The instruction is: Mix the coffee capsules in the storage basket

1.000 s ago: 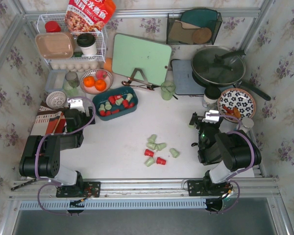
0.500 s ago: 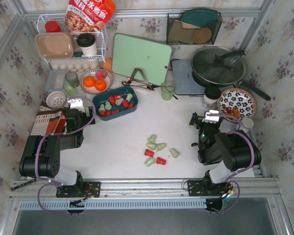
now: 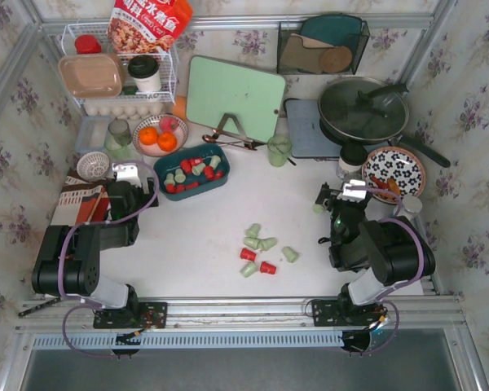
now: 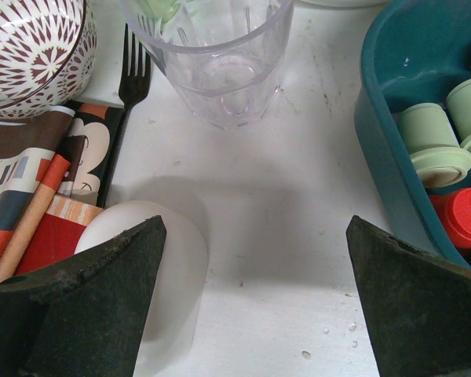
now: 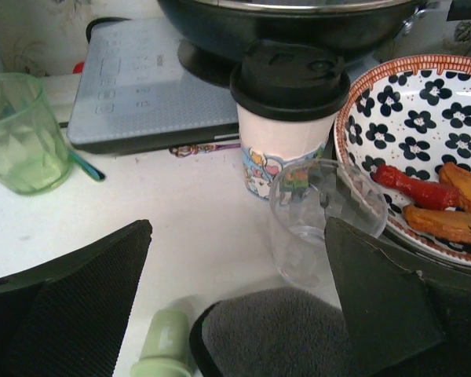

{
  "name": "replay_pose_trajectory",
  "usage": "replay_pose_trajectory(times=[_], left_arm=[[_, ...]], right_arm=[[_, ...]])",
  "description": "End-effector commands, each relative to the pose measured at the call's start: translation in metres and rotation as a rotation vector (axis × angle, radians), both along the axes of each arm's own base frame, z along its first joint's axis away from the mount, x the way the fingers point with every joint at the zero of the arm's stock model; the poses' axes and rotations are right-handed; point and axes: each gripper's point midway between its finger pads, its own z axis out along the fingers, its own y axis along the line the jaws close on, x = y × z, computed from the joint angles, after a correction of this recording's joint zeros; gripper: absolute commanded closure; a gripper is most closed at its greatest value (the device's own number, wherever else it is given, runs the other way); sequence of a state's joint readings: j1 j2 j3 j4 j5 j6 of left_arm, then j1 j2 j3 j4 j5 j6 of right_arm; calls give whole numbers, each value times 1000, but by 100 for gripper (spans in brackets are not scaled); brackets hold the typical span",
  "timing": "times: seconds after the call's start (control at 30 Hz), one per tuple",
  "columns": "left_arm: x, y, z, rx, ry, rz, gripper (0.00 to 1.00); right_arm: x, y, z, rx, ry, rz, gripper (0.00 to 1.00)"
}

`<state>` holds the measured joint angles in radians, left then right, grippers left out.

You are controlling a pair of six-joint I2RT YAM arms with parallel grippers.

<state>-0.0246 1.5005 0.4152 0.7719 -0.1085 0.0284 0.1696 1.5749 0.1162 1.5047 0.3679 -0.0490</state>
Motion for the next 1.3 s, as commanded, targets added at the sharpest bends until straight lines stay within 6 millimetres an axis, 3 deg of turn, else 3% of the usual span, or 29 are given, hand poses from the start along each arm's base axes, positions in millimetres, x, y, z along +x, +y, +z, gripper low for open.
replay_pose_trajectory(times=[0.0,0.23,0.33,0.4,0.47,0.53,0.67,0.8,0.9,0.97,1.03,1.1,1.27], left_arm=[[0,-2,-1,-8,7,-8,0],[0,-2,1,-9,-1,-7,0],[2,-13,22,-9,60,-53,0],[-6,-5,46,-69,104,57,0],[-15,-8,56,-113,128,78,0],[-22,-23,75,-142,89,19,0],[-38,-51,105,-138,32,-91,0],[-58,-67,136,-200,5,-116,0],[-79,-52,140,-298,61,47,0],[-105,-28,135,-437,113,328,0],[-125,-16,133,-492,132,455,0],[-132,-19,134,-525,123,443,0],[-141,-53,139,-570,160,207,0]], right_arm=[[11,-2,6,32,-5,-6,0],[10,-7,8,40,-12,-33,0],[-9,-5,21,24,-75,-10,0],[-16,-1,34,-8,-100,-31,0],[-13,13,39,-55,-57,-12,0],[-6,27,48,-34,2,6,0],[4,53,73,147,111,76,0],[1,73,79,229,190,157,0],[-2,78,76,269,241,162,0],[-5,75,70,285,281,137,0],[-6,73,67,311,305,106,0],[-8,69,65,322,337,74,0],[-14,67,51,299,432,52,0]])
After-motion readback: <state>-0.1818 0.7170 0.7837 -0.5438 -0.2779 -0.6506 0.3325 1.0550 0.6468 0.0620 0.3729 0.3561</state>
